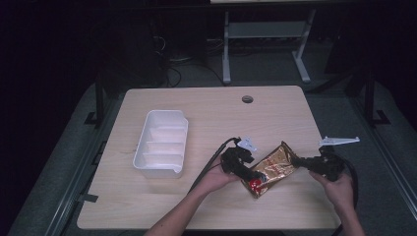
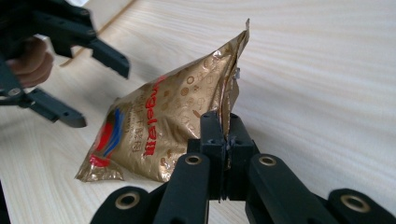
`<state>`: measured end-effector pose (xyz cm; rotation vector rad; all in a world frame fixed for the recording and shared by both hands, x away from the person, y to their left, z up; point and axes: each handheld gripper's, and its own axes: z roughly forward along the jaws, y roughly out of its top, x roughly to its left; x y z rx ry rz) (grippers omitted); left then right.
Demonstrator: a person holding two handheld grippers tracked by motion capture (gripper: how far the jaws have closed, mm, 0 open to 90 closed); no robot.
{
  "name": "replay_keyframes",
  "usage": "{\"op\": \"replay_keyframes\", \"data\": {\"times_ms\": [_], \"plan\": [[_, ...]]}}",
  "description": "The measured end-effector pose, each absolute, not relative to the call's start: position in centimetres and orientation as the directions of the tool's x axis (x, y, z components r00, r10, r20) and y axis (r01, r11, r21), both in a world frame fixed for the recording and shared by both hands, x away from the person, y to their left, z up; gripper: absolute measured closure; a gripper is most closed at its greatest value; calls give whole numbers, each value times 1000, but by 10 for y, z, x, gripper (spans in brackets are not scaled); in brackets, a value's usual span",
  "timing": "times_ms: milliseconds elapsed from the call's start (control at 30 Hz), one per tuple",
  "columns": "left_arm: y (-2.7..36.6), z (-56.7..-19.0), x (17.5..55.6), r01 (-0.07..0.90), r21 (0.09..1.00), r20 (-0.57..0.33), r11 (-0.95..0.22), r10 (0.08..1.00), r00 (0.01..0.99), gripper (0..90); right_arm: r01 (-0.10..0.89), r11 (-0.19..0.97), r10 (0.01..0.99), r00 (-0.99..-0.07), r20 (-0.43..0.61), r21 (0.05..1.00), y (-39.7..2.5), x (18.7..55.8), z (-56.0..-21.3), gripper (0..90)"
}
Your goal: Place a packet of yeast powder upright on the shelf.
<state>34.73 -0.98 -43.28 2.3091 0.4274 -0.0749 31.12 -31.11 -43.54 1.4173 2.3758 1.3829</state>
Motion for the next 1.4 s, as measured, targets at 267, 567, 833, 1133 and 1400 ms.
{"op": "replay_keyframes", "data": {"times_ms": [267,567,833,1133,1400], "plan": [[-16,-432,357,362,677,-238,-641,274,932,238,572,258,698,-667,259,779,-301,299,-412,885],[-21,-445,367,401,648,-351,-648,214,912,261,482,263,636,-738,225,836,-294,290,-397,887],[-23,-446,365,387,635,-386,-668,160,908,424,466,239,613,-753,239,852,-293,288,-396,887],[-15,-445,366,397,632,-415,-665,142,899,643,477,195,610,-743,274,857,-297,290,-401,865],[-12,-443,365,390,649,-418,-653,123,900,722,512,175,624,-718,308,841,-292,295,-411,630]]}}
